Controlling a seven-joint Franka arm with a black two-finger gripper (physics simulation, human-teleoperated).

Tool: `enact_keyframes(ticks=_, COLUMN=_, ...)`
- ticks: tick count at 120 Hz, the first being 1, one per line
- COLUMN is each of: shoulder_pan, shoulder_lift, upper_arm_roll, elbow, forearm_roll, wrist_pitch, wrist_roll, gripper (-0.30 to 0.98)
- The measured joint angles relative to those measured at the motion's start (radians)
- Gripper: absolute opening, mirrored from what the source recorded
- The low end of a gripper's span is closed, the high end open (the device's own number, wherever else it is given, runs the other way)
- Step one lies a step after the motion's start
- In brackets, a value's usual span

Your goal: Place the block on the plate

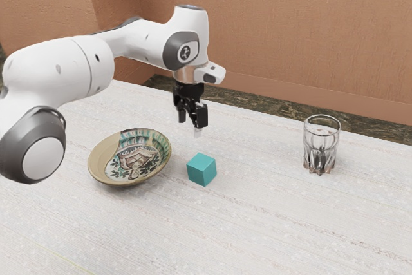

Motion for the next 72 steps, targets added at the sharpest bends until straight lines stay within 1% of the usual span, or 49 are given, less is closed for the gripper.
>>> enact_keyframes(ticks=32, shoulder_pan=0.0, shoulder_lift=0.071, upper_arm_roll=0.006, elbow=0.043, forearm_roll=-0.032, wrist_pitch=0.011, wrist_roll=-0.018, gripper=0.69)
enact_keyframes(ticks=60, shoulder_pan=-0.014, shoulder_lift=0.097, upper_arm_roll=0.004, elbow=-0.03, forearm_roll=-0.082, wrist_pitch=0.101, wrist_roll=-0.039, gripper=0.69)
enact_keyframes(ticks=72, shoulder_pan=-0.013, shoulder_lift=0.099, upper_arm_roll=0.003, elbow=-0.052, forearm_roll=-0.115, wrist_pitch=0.133, wrist_roll=-0.053, gripper=0.69)
